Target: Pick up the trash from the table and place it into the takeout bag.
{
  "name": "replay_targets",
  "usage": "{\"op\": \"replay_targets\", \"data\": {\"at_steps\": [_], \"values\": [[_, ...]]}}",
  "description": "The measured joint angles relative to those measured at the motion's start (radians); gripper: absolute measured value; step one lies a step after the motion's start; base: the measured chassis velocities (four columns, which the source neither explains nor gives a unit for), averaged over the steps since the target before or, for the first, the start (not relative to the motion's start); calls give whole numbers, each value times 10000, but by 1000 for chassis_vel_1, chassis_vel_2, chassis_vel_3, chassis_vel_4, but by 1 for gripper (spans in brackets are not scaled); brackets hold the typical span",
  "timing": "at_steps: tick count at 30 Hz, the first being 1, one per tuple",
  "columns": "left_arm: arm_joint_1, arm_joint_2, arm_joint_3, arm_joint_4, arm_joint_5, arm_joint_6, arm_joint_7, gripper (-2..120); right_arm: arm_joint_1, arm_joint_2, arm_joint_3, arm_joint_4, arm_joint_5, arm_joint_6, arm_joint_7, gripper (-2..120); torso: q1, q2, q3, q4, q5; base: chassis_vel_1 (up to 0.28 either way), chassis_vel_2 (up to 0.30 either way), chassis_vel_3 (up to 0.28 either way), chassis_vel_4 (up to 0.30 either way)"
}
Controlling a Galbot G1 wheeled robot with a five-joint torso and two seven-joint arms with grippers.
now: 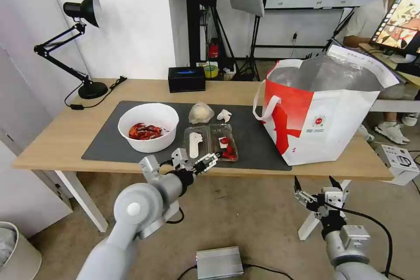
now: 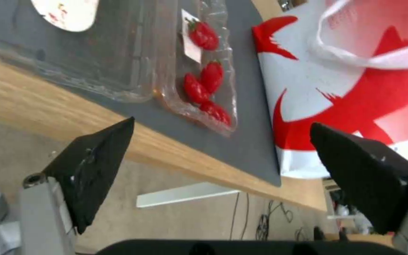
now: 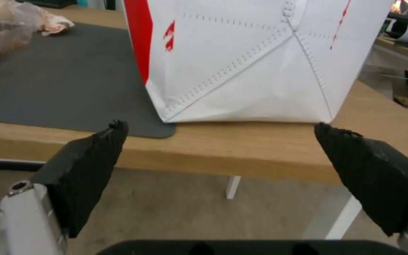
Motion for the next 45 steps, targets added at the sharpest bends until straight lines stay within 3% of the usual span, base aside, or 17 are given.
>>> {"op": "replay_targets", "data": {"at_steps": [6,17,39,45], "values": [[-93,-305,-352,378,-67,-91,-161,100,118,-7,-2,-187,4,10,45,100,0,0,0,0,0,0,0,0,0],[117,-465,-402,354,-51,-107,-71,100,248,-20,-39,-406,13,28,124,100,1,0,0,0,0,0,0,0,0],[147,-422,-387,749,1051,-807,946,100,279,-12,-48,-651,34,180,142,100,0,0,-1,0,-1,0,0,0,0],[189,-436,-294,853,1728,-1446,1727,100,281,-5,-66,-713,30,246,122,100,0,0,-1,0,-1,0,0,0,0]]}}
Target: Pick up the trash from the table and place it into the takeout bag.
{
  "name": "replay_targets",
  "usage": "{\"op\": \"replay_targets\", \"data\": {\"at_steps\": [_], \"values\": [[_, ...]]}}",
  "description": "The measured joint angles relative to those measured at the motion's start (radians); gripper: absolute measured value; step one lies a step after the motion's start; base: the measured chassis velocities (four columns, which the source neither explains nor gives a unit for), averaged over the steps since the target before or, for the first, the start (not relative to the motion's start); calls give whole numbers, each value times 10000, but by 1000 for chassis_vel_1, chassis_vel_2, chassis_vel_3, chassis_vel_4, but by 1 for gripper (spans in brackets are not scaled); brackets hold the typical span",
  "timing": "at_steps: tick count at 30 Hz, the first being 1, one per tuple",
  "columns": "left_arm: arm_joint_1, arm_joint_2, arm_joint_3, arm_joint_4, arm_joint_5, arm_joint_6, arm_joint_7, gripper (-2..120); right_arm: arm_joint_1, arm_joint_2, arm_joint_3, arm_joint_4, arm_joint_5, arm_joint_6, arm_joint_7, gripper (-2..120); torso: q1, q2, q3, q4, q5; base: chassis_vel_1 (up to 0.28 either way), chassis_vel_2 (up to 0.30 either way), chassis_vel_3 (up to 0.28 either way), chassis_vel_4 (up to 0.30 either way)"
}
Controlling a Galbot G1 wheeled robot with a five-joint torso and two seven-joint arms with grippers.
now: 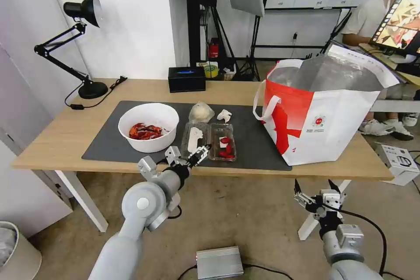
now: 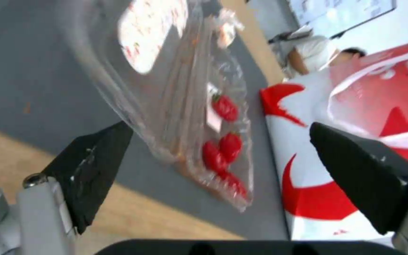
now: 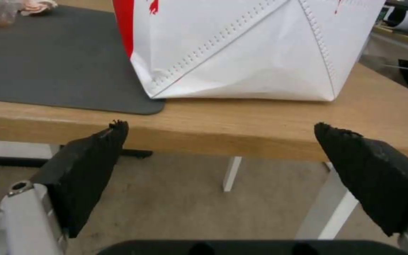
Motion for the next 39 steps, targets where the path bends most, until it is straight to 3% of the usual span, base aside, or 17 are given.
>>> {"op": "replay_targets", "data": {"at_steps": [5,10,15,19,21,22,26,30,34,39], "values": [[23,0,123,19,438,-561,754,100,0,-4,-1,-30,4,33,-15,100,0,0,0,0,0,0,0,0,0],[27,7,234,31,669,-756,1145,100,27,-4,-13,-30,12,49,-24,100,0,0,0,0,0,0,0,0,0],[167,16,530,54,1676,-1034,1926,100,90,34,-62,40,151,59,-35,100,0,0,0,-1,0,0,0,0,0],[215,49,616,95,2023,-1088,2181,100,103,37,-74,48,202,62,-34,100,0,0,0,0,0,0,0,0,0],[360,76,912,219,3224,-1200,2857,99,141,43,-109,52,286,66,-35,100,0,0,0,0,0,0,0,0,0],[360,76,912,219,3224,-1200,2857,99,141,43,-109,52,286,66,-35,100,0,0,0,0,0,0,0,0,0],[519,0,1231,391,4813,-1526,3690,82,191,80,-192,124,380,67,-48,100,0,1,0,-1,0,0,0,0,0],[607,-4,1345,532,5884,-1797,4228,80,235,90,-302,150,483,83,-54,100,0,1,0,0,0,0,0,0,0],[608,16,1406,676,6780,-2086,4470,75,243,79,-399,186,728,101,-60,100,-1,1,0,0,1,0,0,0,0],[422,108,1469,1124,8731,-2658,4645,58,357,-4,-695,433,1743,76,-145,100,0,0,1,-1,0,0,0,0,0]]}}
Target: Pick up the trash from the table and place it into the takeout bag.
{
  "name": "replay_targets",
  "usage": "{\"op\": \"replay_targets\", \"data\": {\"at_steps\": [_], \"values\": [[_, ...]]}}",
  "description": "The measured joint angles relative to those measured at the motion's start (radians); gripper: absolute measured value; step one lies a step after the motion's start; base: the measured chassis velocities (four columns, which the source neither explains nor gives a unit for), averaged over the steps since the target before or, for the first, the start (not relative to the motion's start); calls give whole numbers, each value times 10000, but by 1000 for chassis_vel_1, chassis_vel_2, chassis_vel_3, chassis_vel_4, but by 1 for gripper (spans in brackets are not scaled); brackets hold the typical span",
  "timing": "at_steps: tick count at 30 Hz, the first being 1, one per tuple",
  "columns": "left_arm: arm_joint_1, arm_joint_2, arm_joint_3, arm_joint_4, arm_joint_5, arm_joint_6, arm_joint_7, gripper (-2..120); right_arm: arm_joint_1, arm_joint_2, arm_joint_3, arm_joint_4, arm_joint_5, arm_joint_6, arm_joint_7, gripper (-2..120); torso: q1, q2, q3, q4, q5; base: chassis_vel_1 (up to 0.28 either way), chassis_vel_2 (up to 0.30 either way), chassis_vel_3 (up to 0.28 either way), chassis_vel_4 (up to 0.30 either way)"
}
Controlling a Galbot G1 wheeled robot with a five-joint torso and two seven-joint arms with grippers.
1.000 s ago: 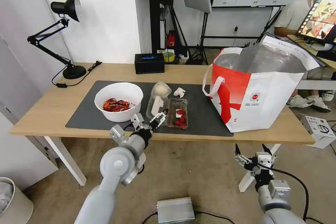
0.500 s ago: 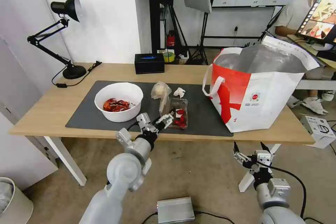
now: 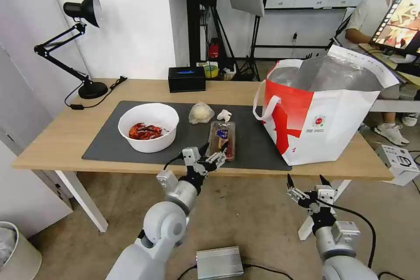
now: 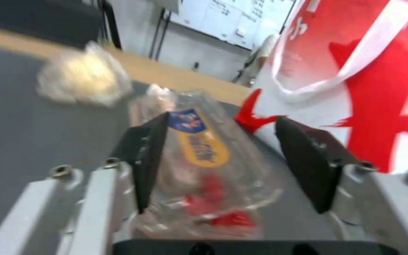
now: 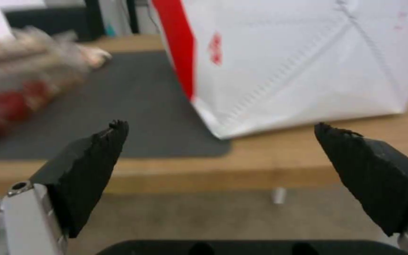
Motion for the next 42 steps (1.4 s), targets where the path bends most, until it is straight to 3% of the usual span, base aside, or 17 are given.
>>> {"op": "replay_targets", "data": {"at_steps": [5,15,28,33,42], "values": [[-251,140,166,350,911,-135,96,37,339,-110,-417,310,1347,-22,-153,100,0,0,0,1,0,0,0,0,0],[-692,266,706,899,1470,-143,143,1,949,-168,-910,491,3886,-457,-81,100,0,0,0,2,1,0,0,0,0],[-983,425,1076,1317,2008,-170,199,0,2966,-94,-1375,-475,6481,-1209,833,100,0,0,1,2,0,0,0,0,0],[-984,455,1063,1407,2047,-187,185,0,3399,79,-1535,-882,6991,-1322,984,100,0,0,1,2,1,0,0,0,0],[-934,581,992,1457,2260,-251,176,0,4025,256,-1647,-1172,9072,-1896,1796,100,0,0,0,1,0,0,0,0,0]]}}
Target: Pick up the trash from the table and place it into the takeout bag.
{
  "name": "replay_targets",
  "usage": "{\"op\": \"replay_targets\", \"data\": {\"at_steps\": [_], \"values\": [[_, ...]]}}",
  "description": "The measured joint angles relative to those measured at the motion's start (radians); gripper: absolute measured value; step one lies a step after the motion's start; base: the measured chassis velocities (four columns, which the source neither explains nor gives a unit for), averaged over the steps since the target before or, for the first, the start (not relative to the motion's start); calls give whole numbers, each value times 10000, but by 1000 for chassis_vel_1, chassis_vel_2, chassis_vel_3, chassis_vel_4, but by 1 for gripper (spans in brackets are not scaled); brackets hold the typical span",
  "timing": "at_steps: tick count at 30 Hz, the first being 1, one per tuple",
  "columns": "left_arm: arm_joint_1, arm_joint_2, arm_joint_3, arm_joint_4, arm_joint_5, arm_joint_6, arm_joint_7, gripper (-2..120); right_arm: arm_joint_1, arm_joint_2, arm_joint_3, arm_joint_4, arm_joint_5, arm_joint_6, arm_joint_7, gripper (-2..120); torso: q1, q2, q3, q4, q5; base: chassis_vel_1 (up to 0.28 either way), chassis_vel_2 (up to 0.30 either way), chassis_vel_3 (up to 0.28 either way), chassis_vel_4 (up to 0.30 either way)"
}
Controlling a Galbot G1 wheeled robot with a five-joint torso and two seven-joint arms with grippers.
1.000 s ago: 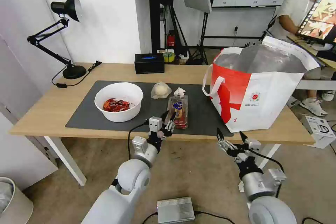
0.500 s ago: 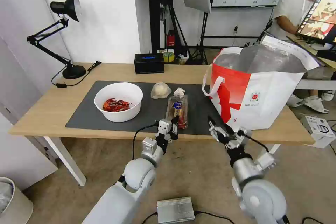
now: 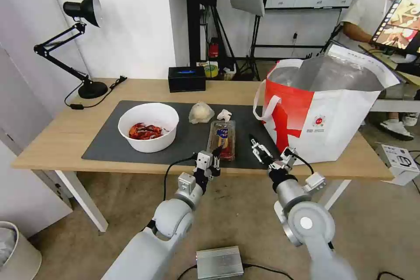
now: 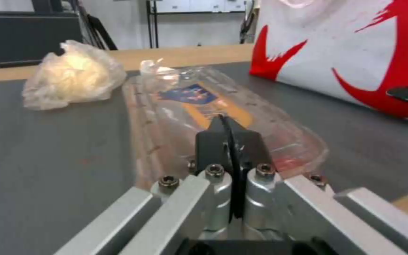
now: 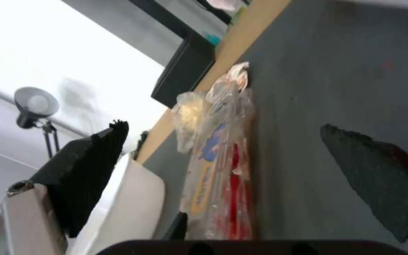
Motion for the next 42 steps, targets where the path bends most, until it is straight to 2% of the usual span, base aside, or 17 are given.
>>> {"op": "replay_targets", "data": {"at_steps": [9,16,42], "values": [[-16,-32,-77,158,13,-78,54,0,1001,189,-378,-853,553,-160,375,100,0,0,0,1,1,0,0,0,0],[-18,-74,-73,275,46,-143,89,0,1747,695,-633,-1565,681,-250,708,100,0,1,0,2,0,0,0,0,0],[49,-144,-151,269,-89,-284,114,0,2391,1255,-796,-2538,710,-880,1297,100,-2,2,-2,-1,-1,0,0,0,0]]}}
